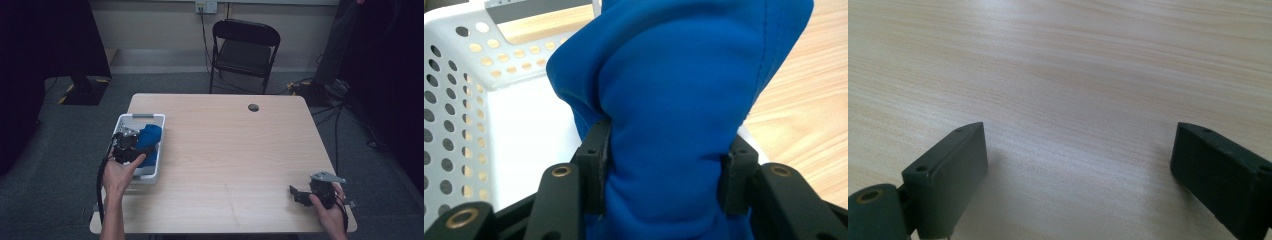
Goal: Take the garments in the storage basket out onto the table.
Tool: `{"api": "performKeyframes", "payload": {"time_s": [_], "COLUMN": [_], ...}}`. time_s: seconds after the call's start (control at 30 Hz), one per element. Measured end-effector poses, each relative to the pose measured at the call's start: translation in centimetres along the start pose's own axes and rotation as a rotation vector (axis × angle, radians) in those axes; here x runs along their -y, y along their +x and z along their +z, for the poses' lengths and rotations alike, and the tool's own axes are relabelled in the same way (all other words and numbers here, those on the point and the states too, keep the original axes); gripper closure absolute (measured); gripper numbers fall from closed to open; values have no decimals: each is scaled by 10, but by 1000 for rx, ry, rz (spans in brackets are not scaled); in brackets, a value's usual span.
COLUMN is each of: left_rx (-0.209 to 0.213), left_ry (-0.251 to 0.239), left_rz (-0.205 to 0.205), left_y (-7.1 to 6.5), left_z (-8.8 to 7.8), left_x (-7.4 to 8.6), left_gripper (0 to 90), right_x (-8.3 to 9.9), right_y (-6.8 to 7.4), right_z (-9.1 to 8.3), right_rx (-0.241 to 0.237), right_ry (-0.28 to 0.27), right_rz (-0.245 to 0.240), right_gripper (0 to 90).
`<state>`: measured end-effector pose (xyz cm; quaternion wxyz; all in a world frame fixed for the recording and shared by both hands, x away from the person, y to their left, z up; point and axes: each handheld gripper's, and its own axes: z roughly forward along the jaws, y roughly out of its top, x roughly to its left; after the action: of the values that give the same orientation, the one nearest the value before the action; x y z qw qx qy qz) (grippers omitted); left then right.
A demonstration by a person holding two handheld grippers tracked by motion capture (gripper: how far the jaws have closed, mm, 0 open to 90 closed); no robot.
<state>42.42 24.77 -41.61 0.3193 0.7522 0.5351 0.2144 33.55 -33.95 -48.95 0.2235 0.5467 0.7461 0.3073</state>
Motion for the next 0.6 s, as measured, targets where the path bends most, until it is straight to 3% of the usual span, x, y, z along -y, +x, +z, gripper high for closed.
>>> {"api": "performKeyframes", "payload": {"time_s": [0.23, 0.43, 0.6], "left_rx": [5, 6, 20], "left_ry": [-29, -57, -59], "left_rz": [-9, 16, 15], "left_y": [2, -3, -5], "left_z": [-7, -18, -18], "left_x": [-2, -8, -8], "left_gripper": [508, 508, 508], "right_x": [0, 0, 0], "right_y": [0, 0, 0], "right_z": [0, 0, 0], "right_rx": [0, 0, 0], "right_ry": [0, 0, 0], "right_rz": [0, 0, 0], "right_gripper": [73, 73, 73]}}
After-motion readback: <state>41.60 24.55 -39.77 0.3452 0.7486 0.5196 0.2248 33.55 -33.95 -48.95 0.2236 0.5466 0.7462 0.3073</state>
